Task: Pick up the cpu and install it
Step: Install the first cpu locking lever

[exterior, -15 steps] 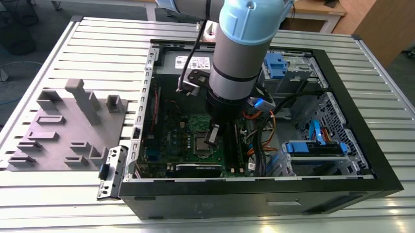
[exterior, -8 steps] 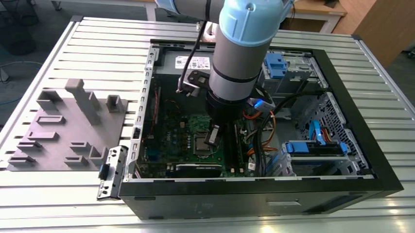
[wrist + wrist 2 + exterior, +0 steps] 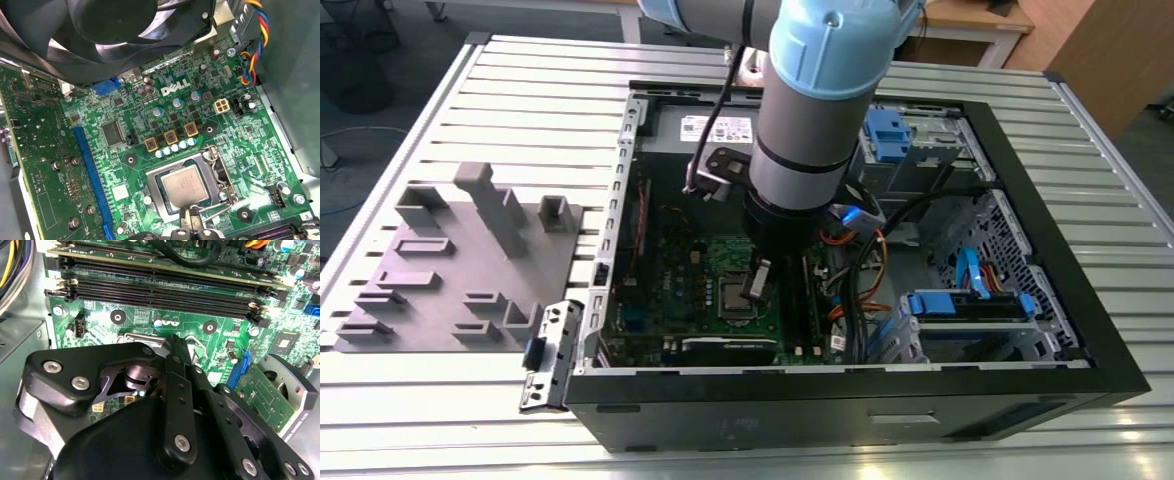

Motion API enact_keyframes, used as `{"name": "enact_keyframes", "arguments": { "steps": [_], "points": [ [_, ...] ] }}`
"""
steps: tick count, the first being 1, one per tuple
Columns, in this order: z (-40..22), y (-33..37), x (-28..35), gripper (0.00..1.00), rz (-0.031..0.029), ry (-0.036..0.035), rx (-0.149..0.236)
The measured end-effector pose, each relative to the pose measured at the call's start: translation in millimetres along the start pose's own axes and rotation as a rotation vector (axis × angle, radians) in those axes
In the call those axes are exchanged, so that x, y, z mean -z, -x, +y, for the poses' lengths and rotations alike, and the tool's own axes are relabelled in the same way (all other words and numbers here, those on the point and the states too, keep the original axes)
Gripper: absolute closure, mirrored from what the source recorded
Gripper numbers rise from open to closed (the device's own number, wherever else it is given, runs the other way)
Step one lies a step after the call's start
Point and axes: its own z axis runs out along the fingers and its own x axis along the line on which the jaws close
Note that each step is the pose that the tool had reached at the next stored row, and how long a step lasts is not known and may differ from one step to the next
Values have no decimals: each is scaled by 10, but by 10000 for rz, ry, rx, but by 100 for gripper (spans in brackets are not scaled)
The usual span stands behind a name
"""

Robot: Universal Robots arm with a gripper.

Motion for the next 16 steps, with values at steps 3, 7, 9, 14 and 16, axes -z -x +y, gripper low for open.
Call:
{"name": "enact_keyframes", "arguments": {
  "steps": [3, 7, 9, 14, 16],
  "points": [
    [0, 0, -1, 89, 0, -2, 0],
    [-1, 1, -24, 89, -13, -17, 0],
    [-1, 1, -24, 89, -15, -17, -1],
    [-16, -35, -29, 89, -68, 3, 2],
    [-26, -59, -30, 89, -74, 5, 3]
  ]
}}
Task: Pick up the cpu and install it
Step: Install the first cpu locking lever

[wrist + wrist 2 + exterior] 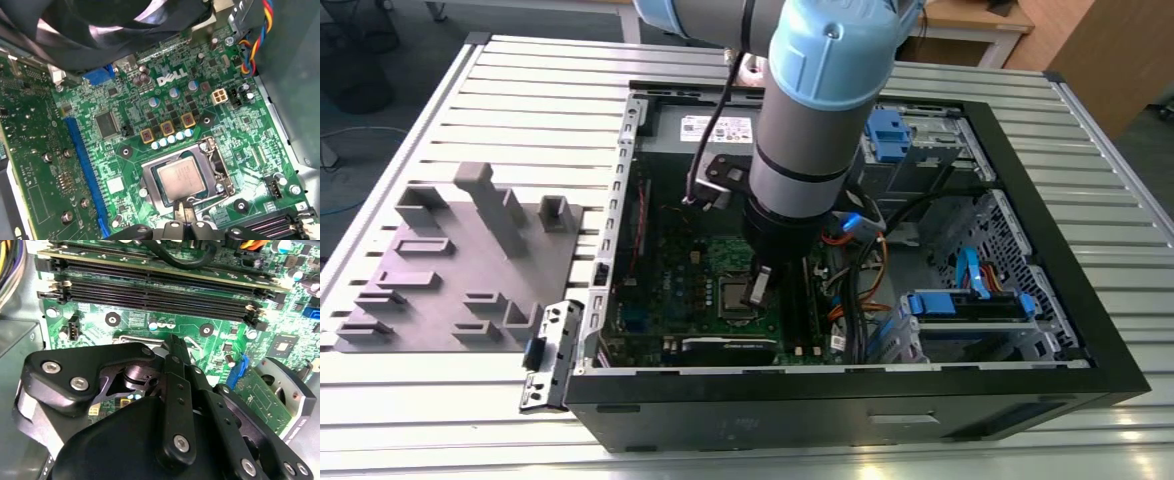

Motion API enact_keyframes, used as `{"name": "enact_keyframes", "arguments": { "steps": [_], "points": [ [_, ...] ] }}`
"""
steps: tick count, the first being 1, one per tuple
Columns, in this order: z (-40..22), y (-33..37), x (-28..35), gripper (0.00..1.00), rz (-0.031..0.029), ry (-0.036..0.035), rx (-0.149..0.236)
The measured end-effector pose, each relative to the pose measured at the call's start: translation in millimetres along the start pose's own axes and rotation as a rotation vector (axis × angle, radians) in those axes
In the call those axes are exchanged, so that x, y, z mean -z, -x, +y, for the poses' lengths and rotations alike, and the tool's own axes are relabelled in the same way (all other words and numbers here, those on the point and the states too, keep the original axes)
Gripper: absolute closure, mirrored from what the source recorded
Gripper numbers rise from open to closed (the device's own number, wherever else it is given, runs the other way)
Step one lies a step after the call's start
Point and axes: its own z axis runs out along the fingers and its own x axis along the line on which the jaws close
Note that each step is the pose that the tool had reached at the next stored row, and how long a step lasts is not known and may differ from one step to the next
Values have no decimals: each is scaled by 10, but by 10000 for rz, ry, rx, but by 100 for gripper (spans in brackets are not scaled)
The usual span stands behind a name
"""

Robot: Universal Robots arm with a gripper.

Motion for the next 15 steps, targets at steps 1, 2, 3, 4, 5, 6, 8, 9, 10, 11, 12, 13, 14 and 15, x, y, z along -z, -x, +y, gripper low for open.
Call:
{"name": "enact_keyframes", "arguments": {
  "steps": [1, 2, 3, 4, 5, 6, 8, 9, 10, 11, 12, 13, 14, 15],
  "points": [
    [-2, -7, 0, 89, -1, 1, 0],
    [-2, -7, 0, 89, -1, 2, -1],
    [-2, -6, -3, 89, -4, 2, -1],
    [-2, -6, -6, 89, -6, -1, -2],
    [-2, -6, -6, 89, -6, -2, -1],
    [-2, -8, -6, 89, -12, 1, -1],
    [-5, -14, -8, 89, -46, 13, 1],
    [-8, -19, -8, 89, -60, 18, 2],
    [-11, -26, -9, 89, -69, 21, 2],
    [-14, -34, -9, 89, -74, 24, 2],
    [-17, -43, -9, 89, -80, 27, 2],
    [-20, -51, -10, 89, -86, 29, 2],
    [-23, -58, -11, 89, -89, 30, 2],
    [-24, -61, -15, 89, -90, 28, 1]
  ]
}}
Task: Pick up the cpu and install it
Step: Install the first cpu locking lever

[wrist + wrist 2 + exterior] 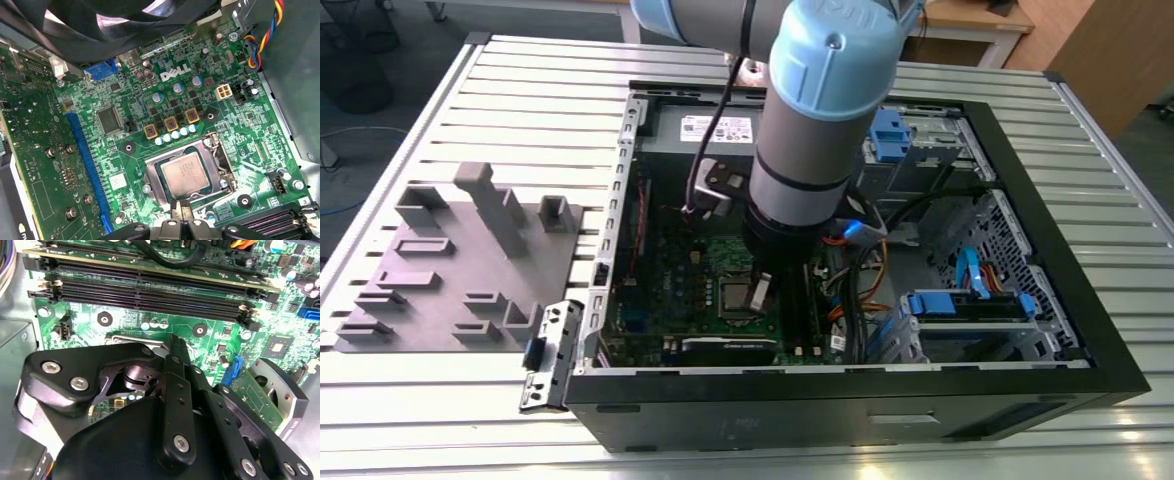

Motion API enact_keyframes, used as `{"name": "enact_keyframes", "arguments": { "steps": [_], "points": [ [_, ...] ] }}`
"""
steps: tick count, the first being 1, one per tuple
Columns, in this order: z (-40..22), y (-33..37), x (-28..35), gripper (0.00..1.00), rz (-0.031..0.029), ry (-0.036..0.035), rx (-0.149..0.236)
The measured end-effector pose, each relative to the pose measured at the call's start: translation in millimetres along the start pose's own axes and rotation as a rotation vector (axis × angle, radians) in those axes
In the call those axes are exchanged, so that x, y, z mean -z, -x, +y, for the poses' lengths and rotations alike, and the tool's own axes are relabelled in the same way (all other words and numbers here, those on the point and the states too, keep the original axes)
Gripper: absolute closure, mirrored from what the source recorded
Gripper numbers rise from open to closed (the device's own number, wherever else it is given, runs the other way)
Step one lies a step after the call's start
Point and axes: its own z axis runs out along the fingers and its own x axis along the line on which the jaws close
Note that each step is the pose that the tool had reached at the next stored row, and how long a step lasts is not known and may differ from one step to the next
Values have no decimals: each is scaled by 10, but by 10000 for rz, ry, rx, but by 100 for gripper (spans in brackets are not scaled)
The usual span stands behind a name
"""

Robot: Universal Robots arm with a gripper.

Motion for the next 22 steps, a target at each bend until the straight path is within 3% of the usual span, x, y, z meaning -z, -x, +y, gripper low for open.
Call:
{"name": "enact_keyframes", "arguments": {
  "steps": [15, 22],
  "points": [
    [-40, 15, -60, 89, -48, -13, 1],
    [-59, 24, -63, 89, -158, 29, 6]
  ]
}}
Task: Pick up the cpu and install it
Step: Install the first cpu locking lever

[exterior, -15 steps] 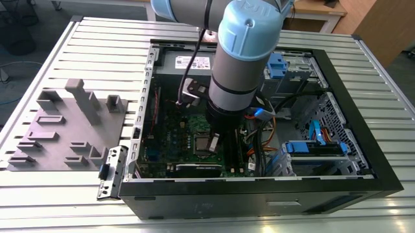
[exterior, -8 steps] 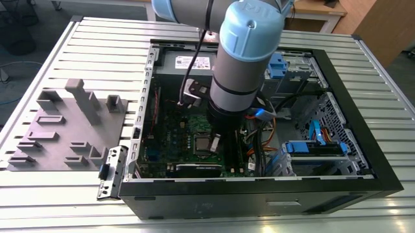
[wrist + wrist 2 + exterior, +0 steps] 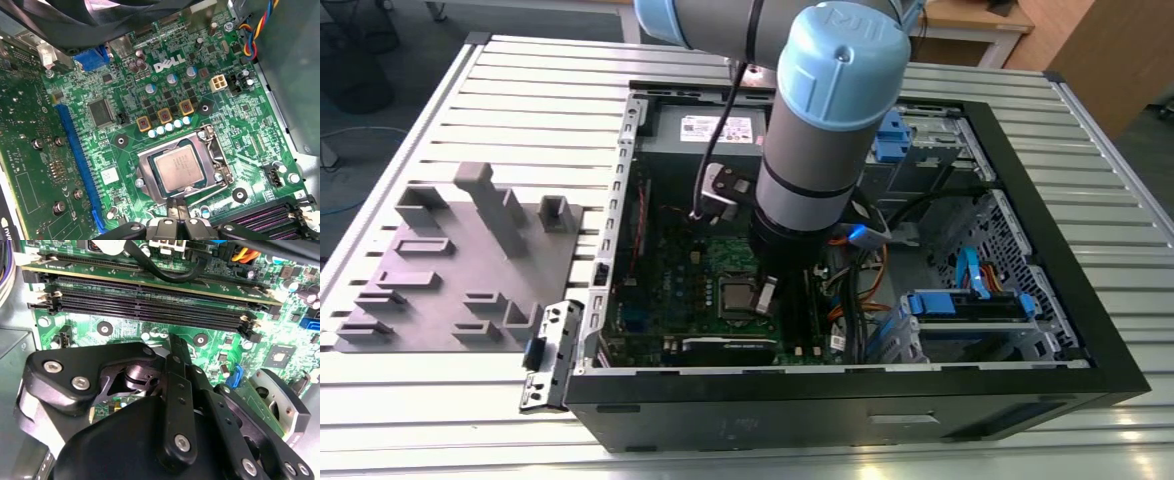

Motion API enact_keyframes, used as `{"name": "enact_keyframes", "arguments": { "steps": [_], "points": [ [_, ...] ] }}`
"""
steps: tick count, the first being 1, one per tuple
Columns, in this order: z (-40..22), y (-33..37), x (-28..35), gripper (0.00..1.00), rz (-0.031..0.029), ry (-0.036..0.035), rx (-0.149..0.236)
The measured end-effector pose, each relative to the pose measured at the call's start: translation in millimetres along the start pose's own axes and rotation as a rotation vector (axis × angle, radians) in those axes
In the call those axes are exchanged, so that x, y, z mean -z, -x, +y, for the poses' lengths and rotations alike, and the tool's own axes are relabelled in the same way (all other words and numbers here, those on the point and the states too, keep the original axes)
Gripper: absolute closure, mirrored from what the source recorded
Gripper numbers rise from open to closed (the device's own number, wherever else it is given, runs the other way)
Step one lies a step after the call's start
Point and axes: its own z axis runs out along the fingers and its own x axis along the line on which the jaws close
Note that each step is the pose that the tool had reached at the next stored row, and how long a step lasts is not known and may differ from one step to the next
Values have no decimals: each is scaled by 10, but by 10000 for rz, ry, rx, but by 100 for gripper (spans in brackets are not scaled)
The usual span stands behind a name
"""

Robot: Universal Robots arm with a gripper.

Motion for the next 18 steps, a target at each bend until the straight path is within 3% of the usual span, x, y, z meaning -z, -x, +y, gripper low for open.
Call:
{"name": "enact_keyframes", "arguments": {
  "steps": [7, 14, 15, 18],
  "points": [
    [-2, -5, 0, 89, -1, 1, 1],
    [-26, -65, -1, 89, -10, 4, 1],
    [-26, -66, 0, 89, -33, 16, 2],
    [-29, -67, 0, 89, -184, 77, 10]
  ]
}}
